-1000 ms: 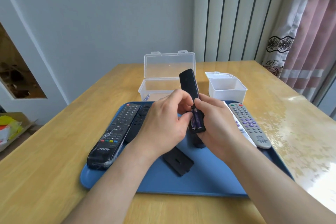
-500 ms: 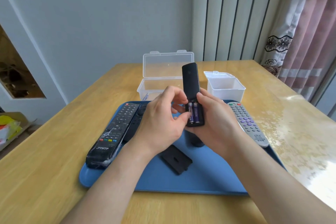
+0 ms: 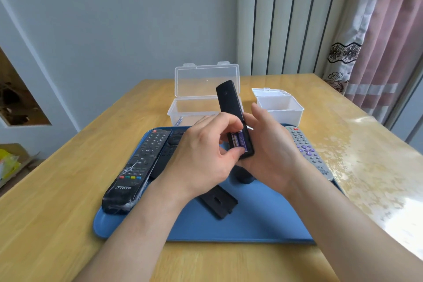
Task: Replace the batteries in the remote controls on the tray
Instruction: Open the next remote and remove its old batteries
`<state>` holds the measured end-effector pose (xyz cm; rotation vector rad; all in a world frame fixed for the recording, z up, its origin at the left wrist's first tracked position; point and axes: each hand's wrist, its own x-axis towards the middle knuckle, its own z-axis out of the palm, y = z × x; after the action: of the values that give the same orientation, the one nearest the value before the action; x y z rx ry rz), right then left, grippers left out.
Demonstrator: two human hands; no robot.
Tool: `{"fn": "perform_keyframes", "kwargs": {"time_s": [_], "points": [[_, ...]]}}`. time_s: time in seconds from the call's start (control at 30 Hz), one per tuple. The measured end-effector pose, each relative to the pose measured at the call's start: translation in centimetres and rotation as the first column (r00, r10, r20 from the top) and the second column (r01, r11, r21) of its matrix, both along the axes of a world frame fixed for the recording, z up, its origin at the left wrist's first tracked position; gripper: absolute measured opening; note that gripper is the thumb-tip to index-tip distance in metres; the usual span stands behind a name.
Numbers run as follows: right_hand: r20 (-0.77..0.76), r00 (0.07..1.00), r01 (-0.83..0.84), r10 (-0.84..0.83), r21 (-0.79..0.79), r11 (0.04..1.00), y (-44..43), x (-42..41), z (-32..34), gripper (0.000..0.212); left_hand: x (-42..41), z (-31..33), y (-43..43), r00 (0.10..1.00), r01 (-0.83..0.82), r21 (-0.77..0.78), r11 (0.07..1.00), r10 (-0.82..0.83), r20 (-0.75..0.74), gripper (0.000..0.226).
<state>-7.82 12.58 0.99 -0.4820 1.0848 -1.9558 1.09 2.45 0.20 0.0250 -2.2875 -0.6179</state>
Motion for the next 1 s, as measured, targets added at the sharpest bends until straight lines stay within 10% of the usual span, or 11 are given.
{"fn": "perform_keyframes", "kwargs": {"time_s": [0.37, 0.63, 1.0], "points": [[-0.140, 0.990, 0.012, -0.010, 0.013, 1.000, -0.4, 0.5, -0.8, 0.055, -0.1, 0.0, -0.4, 0.999, 0.028, -0.050, 0.998, -0.026, 0.028, 0.039], [0.012, 0.995, 0.103, -0.103, 0.011, 0.995, -0.9, 0.5, -0.6, 0.035, -0.2, -0.2, 0.3, 0.998, -0.021, -0.190, 0.982, 0.011, -0.055, 0.023], [0.242, 0.966, 0.093, -0.093, 0.010, 0.996, -0.7, 0.5, -0.5, 0.062, -0.8, -0.9, 0.6, 0.990, 0.012, -0.257, 0.966, -0.049, -0.135, 0.017]]}}
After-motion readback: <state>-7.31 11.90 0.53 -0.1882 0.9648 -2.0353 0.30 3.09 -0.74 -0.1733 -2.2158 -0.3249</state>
